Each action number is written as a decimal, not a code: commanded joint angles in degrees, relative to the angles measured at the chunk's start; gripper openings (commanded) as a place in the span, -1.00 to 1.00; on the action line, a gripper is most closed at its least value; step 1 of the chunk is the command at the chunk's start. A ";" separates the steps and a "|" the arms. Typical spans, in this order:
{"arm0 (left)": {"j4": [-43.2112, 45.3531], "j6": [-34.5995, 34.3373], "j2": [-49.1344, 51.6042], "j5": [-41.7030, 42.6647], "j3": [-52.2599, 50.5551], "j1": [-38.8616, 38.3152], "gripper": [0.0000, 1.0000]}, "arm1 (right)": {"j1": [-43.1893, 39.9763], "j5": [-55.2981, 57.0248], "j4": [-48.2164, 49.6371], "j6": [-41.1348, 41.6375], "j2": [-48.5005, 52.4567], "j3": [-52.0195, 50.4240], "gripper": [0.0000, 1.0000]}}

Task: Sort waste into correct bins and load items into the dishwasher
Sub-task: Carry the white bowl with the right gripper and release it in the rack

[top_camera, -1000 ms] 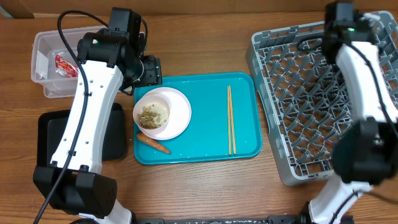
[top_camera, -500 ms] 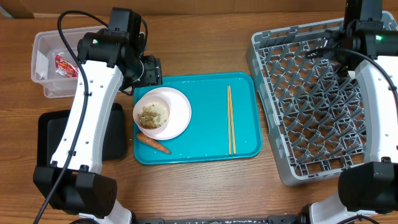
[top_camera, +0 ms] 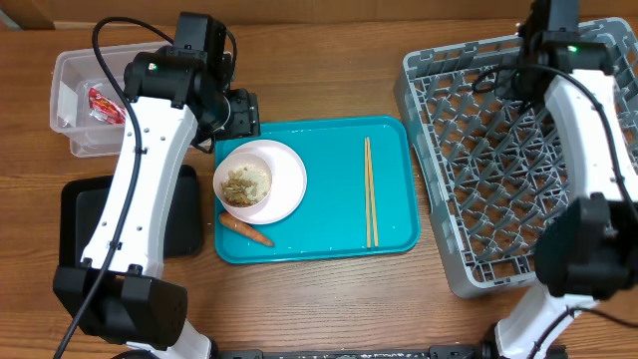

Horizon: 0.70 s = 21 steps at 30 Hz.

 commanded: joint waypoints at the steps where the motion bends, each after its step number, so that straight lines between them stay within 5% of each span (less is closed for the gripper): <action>1: -0.37 0.83 0.31 -0.61 -0.15 -0.02 0.47 | -0.79 9.22 1.40 -1.27 2.99 -0.33 -0.48; 5: -0.83 0.83 0.31 -0.61 -0.15 -0.02 0.47 | -2.84 18.69 2.45 2.75 3.96 -0.33 -0.48; 13: -0.79 0.81 0.31 -0.61 -0.15 -0.02 0.47 | -9.11 19.43 -2.69 11.04 3.87 -0.31 -0.48; 21: -0.79 0.83 0.31 -0.61 -0.15 -0.02 0.47 | -6.51 3.67 -5.44 5.29 1.16 -0.20 -0.50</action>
